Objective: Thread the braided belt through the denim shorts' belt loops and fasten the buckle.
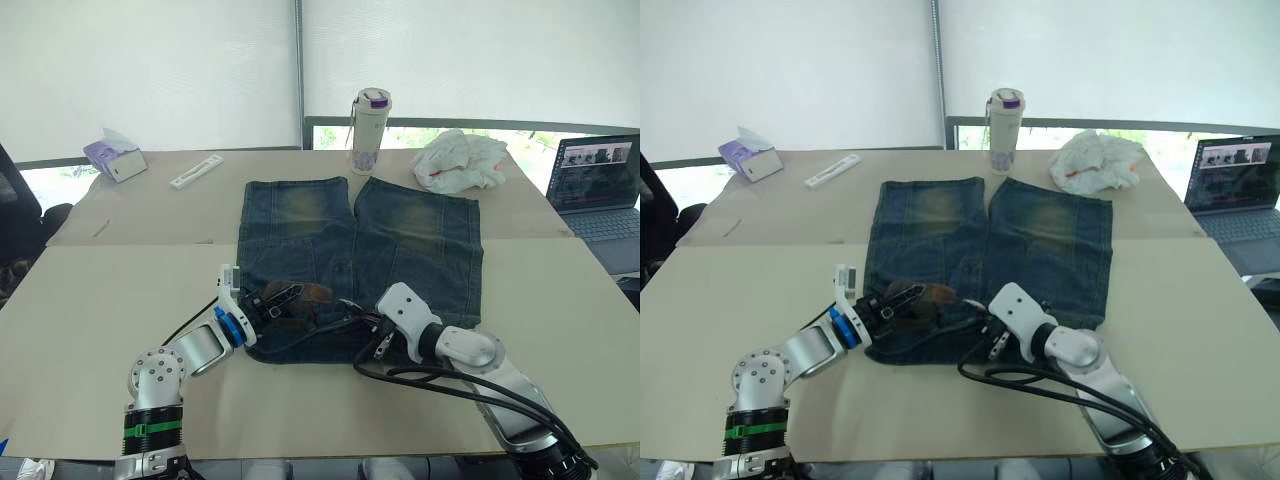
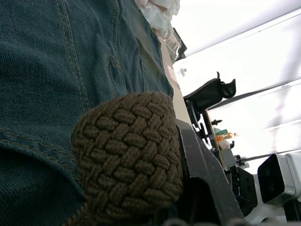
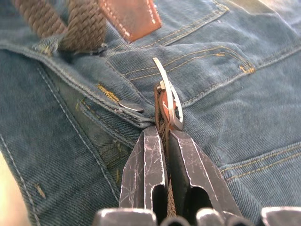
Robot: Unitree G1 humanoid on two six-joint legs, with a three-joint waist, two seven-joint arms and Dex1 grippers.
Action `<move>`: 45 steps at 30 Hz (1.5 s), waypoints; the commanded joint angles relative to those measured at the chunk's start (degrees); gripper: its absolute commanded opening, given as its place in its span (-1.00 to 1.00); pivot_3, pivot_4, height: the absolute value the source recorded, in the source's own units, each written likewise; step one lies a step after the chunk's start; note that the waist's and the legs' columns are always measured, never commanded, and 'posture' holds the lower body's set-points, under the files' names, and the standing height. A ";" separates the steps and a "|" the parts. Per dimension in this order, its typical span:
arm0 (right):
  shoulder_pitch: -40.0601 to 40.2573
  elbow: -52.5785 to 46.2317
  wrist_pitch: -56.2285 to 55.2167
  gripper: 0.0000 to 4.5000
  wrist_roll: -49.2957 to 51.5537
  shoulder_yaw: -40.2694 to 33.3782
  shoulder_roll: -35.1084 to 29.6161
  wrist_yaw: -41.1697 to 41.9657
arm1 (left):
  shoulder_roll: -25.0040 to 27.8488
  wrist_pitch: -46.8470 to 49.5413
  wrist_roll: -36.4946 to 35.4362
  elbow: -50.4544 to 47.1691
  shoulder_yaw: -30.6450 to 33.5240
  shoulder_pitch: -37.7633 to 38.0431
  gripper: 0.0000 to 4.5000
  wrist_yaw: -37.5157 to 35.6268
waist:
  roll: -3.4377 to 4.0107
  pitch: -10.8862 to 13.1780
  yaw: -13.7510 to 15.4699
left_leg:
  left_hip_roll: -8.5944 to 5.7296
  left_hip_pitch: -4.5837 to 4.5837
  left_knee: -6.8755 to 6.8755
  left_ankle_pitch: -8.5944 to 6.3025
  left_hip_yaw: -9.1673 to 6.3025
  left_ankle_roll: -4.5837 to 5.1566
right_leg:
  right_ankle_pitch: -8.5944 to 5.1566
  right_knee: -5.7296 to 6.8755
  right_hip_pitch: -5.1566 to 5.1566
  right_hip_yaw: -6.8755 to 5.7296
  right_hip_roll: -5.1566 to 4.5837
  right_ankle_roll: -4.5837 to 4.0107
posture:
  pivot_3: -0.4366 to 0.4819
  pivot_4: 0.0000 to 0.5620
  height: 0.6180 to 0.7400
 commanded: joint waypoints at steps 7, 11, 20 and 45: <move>3.05 -1.88 -0.65 -0.99 4.29 -6.22 9.26 -7.93 | -4.17 1.25 -16.83 1.37 5.84 -1.35 -1.00 16.00 | 0.00 0.00 -0.06 | 0.04 0.00 0.00 0.00 -0.02 0.00 | 0.00 0.02 -0.01 0.03 -0.01 0.00 | -0.05 -0.47 1.00; 2.04 -0.68 -4.84 -0.99 2.98 -4.38 10.96 -9.64 | -5.38 1.68 -29.87 2.08 2.53 -0.57 -1.00 27.91 | -0.03 -0.01 -0.09 | 0.07 -0.01 0.00 0.00 -0.03 0.00 | 0.00 0.05 -0.02 0.04 -0.07 0.01 | -0.05 -0.47 1.00; 2.69 2.42 -20.73 -0.99 -1.68 -0.85 10.05 -11.47 | -8.87 -9.19 -42.24 1.19 -1.35 0.63 -1.00 44.52 | -0.03 -0.01 -0.05 | 0.00 0.02 0.00 0.00 -0.01 -0.01 | 0.00 0.06 -0.02 0.06 -0.03 0.00 | -0.05 -0.47 1.00; 2.14 20.54 -57.86 -0.99 -9.25 -0.20 10.80 -17.54 | -22.21 -4.08 -43.11 3.55 7.42 -0.15 -1.00 37.21 | -0.06 0.00 0.00 | -0.12 0.02 0.00 0.06 0.05 -0.10 | 0.00 -0.05 0.04 0.06 0.06 0.00 | -0.05 -0.47 1.00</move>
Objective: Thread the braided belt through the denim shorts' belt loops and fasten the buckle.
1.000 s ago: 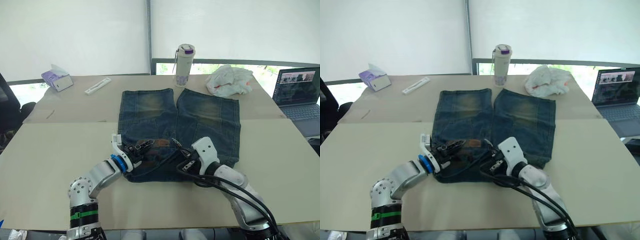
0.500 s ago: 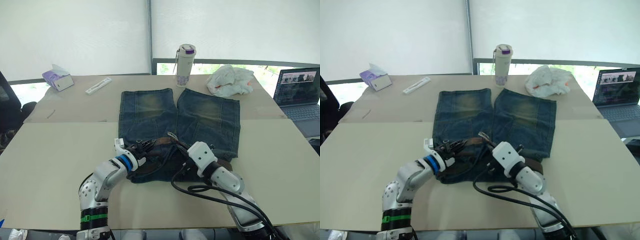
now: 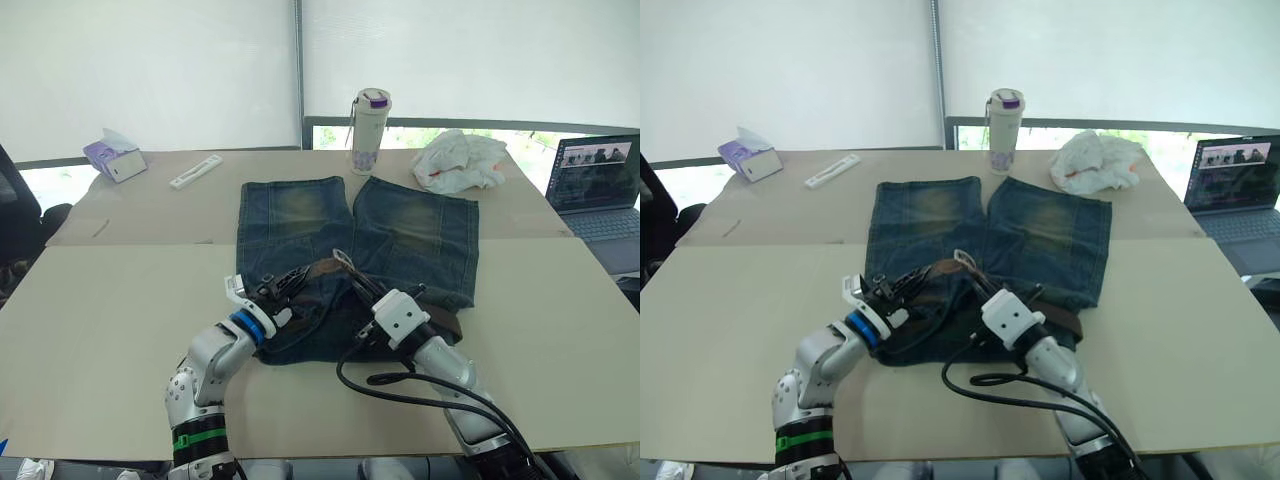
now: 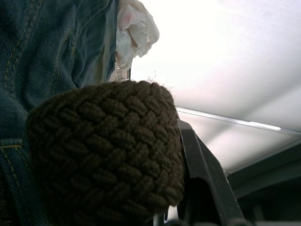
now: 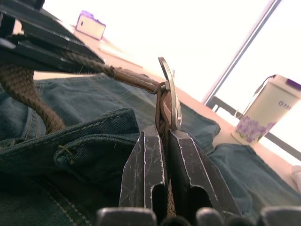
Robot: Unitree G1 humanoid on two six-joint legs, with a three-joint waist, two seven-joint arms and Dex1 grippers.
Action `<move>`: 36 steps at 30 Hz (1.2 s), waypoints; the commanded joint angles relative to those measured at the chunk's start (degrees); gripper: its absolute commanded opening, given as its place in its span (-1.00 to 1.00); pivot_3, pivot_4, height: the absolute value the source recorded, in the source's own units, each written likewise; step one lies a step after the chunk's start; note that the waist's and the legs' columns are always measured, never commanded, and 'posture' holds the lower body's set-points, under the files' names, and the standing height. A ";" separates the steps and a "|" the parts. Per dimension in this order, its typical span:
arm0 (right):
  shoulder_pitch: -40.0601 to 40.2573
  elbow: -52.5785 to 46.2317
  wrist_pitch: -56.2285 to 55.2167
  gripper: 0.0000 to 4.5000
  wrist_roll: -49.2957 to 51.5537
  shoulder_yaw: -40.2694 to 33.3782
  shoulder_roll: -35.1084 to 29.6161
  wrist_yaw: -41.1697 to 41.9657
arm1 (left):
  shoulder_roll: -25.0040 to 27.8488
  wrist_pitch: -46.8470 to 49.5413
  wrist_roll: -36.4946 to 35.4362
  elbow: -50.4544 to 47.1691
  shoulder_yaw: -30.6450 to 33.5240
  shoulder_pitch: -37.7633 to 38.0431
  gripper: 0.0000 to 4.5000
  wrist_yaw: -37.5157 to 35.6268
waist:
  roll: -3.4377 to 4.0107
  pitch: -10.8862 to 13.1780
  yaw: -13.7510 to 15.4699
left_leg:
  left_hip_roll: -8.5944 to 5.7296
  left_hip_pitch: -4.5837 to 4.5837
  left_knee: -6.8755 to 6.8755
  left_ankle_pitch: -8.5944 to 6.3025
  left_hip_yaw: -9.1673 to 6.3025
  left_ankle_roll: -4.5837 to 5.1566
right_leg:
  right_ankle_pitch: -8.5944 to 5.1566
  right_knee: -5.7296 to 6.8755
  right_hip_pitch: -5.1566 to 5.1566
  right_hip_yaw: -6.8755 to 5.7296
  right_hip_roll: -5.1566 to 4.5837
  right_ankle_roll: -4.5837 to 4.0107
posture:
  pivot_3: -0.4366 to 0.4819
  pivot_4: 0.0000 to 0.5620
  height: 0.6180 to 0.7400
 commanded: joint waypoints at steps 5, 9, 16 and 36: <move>-1.26 0.88 -5.63 -0.99 0.96 -0.35 1.44 -0.11 | -6.09 4.80 -1.05 2.19 3.36 -2.88 -1.00 -5.10 | -0.02 0.01 0.06 | -0.01 -0.01 0.00 0.00 0.00 -0.01 | 0.00 0.00 0.00 0.00 0.00 0.00 | -0.05 -0.47 1.00; -1.75 1.46 -6.28 -0.99 0.54 -0.44 2.01 0.04 | -6.34 7.97 -1.05 3.54 4.60 -3.46 -1.00 -7.74 | -0.01 0.01 -0.10 | 0.02 0.00 0.00 0.01 0.00 -0.01 | 0.00 -0.01 0.00 0.00 0.03 0.00 | -0.05 -0.47 1.00; -3.21 1.68 -7.63 -0.99 1.65 -0.62 3.75 -0.01 | -3.33 9.34 -1.05 8.16 4.57 -2.32 -1.00 -6.90 | -0.01 0.00 -0.09 | 0.01 0.00 0.00 0.01 -0.01 -0.02 | 0.00 -0.01 0.00 0.00 0.01 0.00 | -0.05 -0.47 1.00; -2.08 1.98 -8.53 -0.99 0.20 0.37 3.79 1.25 | -8.32 3.87 -1.05 4.65 6.10 -4.92 -1.00 -4.96 | -0.01 0.00 -0.09 | 0.02 0.00 0.00 0.01 -0.02 -0.02 | 0.00 0.00 0.01 0.00 0.01 0.00 | -0.05 -0.47 1.00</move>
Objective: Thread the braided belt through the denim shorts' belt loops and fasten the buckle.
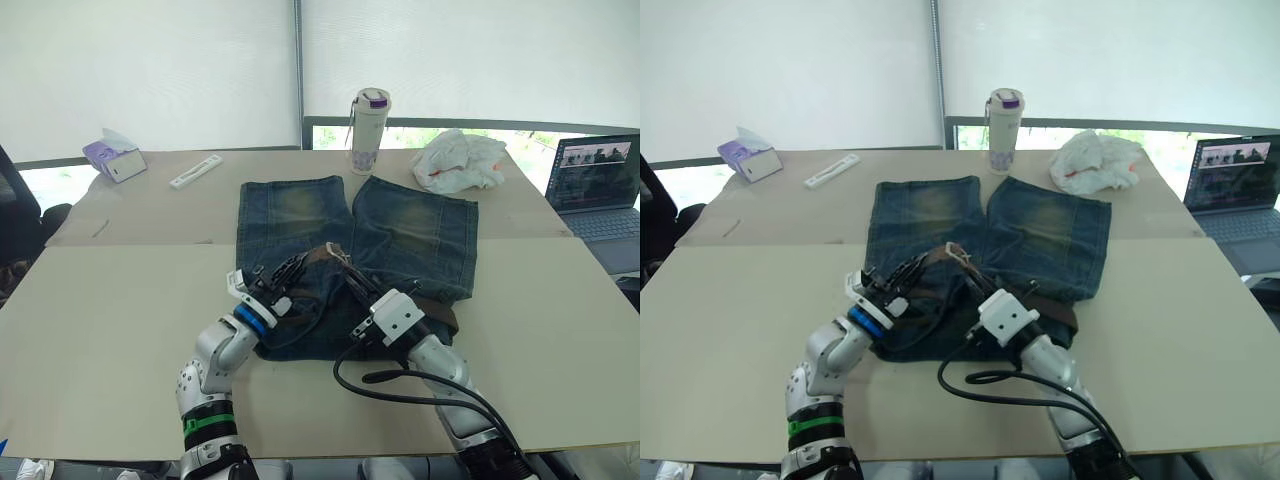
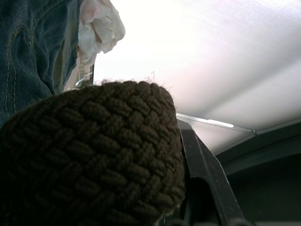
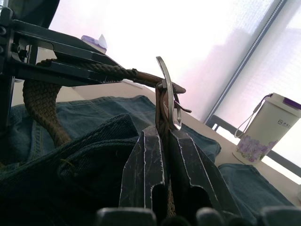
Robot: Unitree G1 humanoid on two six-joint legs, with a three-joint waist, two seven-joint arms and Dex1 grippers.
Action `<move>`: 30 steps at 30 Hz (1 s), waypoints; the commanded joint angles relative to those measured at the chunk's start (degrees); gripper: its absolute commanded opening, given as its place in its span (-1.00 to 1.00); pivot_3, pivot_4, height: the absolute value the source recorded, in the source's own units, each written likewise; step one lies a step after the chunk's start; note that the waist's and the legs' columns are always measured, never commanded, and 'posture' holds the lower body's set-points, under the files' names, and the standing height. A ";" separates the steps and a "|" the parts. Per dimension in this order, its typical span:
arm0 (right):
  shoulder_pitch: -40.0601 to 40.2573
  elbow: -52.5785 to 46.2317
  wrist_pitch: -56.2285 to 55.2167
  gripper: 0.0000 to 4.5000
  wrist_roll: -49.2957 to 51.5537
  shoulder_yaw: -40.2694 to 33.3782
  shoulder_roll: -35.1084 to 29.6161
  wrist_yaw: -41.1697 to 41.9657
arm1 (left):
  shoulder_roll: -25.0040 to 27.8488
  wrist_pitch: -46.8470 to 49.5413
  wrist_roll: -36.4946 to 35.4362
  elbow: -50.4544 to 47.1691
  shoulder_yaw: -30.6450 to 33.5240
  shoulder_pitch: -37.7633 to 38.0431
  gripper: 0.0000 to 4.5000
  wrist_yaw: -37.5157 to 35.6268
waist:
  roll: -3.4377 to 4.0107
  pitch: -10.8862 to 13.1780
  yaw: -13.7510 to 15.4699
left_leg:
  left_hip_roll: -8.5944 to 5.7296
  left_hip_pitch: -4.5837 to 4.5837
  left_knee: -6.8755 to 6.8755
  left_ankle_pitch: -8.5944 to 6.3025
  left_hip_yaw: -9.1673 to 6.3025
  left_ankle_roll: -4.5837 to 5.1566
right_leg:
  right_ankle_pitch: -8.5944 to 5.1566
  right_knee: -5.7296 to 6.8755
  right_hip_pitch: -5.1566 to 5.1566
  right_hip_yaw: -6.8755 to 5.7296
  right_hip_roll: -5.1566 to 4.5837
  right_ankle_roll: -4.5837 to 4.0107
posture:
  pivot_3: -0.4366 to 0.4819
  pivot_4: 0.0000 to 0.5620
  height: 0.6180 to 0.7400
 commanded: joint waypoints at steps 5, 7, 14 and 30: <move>-1.85 -1.67 -2.05 -0.99 -2.54 2.22 -1.15 1.48 | -3.99 2.44 -0.53 -2.29 -4.15 0.50 -1.00 1.77 | 0.00 0.00 0.07 | -0.02 0.00 0.00 0.00 0.00 0.00 | 0.00 0.00 0.00 0.00 0.00 0.00 | -0.05 -0.47 1.00; -2.46 -1.46 -2.49 -0.99 -4.23 2.54 -2.20 1.59 | -3.47 2.83 -0.53 -1.94 -5.43 0.79 -1.00 2.43 | 0.00 0.00 0.05 | -0.02 0.00 0.00 0.00 0.00 0.00 | 0.00 0.00 0.00 0.00 0.00 0.00 | -0.05 -0.47 1.00; -3.55 -2.25 -1.98 -0.99 -9.89 2.83 -6.14 1.55 | 1.76 2.47 -0.40 0.96 -11.05 0.75 -1.00 4.60 | 0.00 0.00 0.22 | -0.04 0.00 0.00 0.01 0.00 -0.02 | 0.00 -0.01 0.01 0.00 -0.03 0.00 | -0.05 -0.47 1.00; 5.40 -23.65 34.81 0.60 26.92 -3.83 -9.48 19.60 | 11.69 1.39 4.41 7.06 -14.90 -1.19 -1.00 -2.81 | 0.02 -0.01 0.29 | -0.01 0.03 0.00 0.03 -0.07 -0.06 | 0.00 0.00 0.07 -0.04 -0.04 0.00 | -0.05 -0.47 1.00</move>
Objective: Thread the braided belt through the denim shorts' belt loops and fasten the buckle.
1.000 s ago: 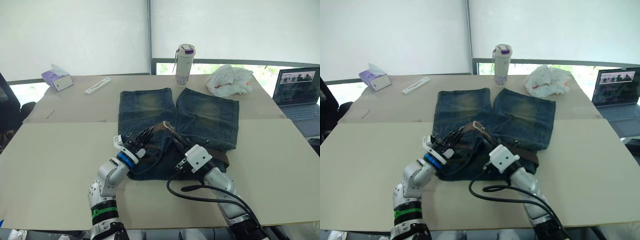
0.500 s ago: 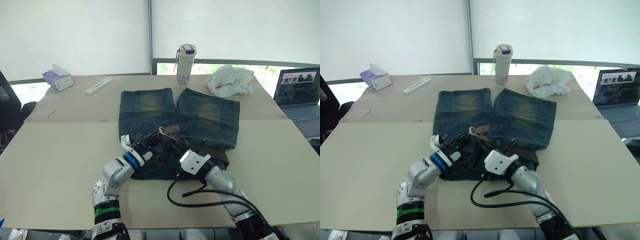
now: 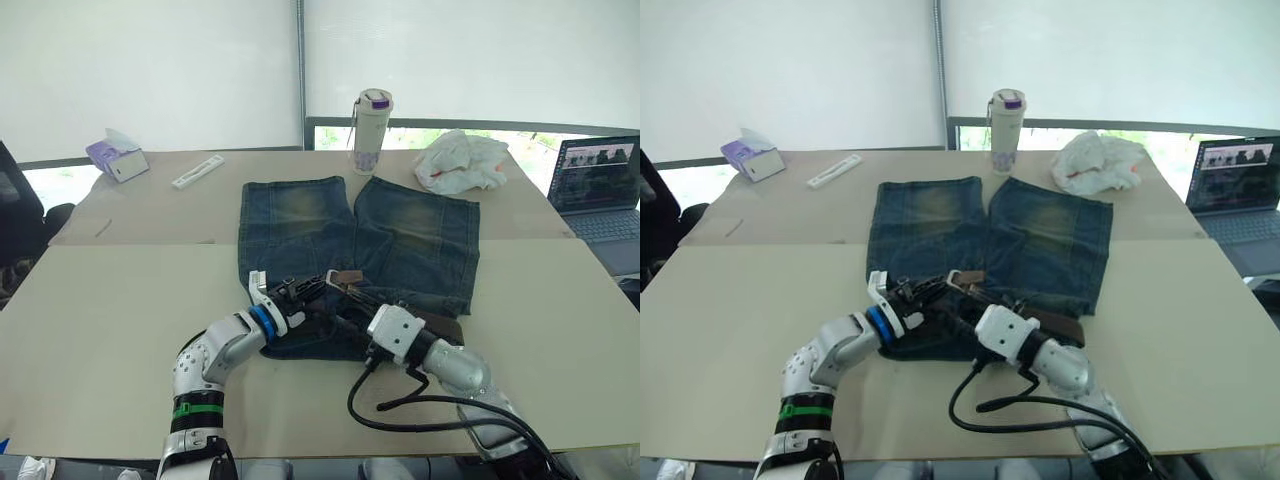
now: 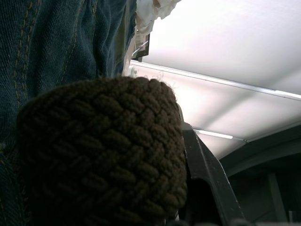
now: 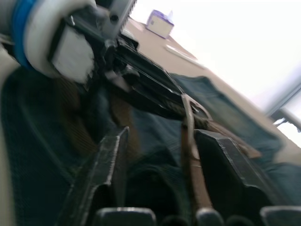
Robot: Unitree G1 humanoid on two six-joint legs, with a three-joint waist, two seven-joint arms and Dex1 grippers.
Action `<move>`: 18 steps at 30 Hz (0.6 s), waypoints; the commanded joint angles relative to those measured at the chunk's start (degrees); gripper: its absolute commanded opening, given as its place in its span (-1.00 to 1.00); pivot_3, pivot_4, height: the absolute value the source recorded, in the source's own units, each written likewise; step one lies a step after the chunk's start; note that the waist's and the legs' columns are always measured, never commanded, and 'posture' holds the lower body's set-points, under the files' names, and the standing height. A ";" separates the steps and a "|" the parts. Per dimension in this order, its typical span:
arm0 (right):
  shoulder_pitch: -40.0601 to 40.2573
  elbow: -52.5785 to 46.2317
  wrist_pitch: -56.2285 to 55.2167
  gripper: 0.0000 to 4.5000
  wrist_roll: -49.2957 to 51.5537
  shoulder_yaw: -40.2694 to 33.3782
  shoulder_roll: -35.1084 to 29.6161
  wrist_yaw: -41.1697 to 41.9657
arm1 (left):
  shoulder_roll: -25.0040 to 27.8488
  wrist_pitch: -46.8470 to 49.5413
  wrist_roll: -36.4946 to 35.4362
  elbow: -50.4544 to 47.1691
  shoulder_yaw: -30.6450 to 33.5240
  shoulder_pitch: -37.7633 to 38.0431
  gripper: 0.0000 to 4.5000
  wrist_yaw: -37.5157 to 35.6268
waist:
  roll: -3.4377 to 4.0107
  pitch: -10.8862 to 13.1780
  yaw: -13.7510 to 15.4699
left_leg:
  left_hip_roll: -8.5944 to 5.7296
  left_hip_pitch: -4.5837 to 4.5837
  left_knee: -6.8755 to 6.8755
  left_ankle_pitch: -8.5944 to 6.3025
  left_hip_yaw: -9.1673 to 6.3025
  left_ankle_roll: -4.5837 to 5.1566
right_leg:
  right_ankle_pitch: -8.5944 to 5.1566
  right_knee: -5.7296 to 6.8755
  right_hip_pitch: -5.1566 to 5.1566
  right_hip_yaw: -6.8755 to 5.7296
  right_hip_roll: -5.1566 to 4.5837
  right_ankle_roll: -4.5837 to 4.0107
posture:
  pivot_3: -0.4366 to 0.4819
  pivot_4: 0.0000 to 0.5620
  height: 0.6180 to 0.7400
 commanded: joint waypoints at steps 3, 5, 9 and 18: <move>1.35 -10.02 29.53 0.60 28.34 -10.91 2.41 -3.77 | 0.14 0.24 1.40 0.37 -1.46 0.45 -1.00 -1.50 | -0.01 0.00 0.06 | 0.04 -0.01 0.00 0.00 -0.01 0.00 | 0.00 -0.01 0.02 0.00 -0.06 0.00 | -0.05 -0.47 1.00; 0.59 -10.36 36.56 0.60 33.80 -13.53 3.77 -7.23 | -0.02 0.19 1.75 0.34 -1.76 0.48 -1.00 -1.71 | 0.01 -0.01 0.04 | 0.07 -0.02 -0.02 0.00 -0.04 0.01 | 0.00 -0.01 0.01 -0.01 -0.03 -0.01 | -0.05 -0.47 1.00; -2.34 -8.60 48.60 0.60 49.31 -20.71 11.41 -20.08 | -0.02 0.19 2.21 0.31 -2.07 0.30 -1.00 -2.34 | 0.04 -0.02 -0.01 | 0.05 -0.05 -0.05 0.00 -0.03 0.01 | 0.00 0.00 -0.04 0.00 -0.04 -0.01 | -0.05 -0.47 1.00; -9.45 -3.68 52.58 0.60 65.80 -25.61 19.27 -37.20 | 0.72 0.66 3.71 -0.14 -2.77 0.44 -1.00 -3.70 | 0.10 -0.06 -0.08 | 0.01 -0.12 -0.05 -0.01 -0.02 0.03 | -0.01 -0.04 -0.08 -0.02 -0.05 0.00 | -0.05 -0.47 1.00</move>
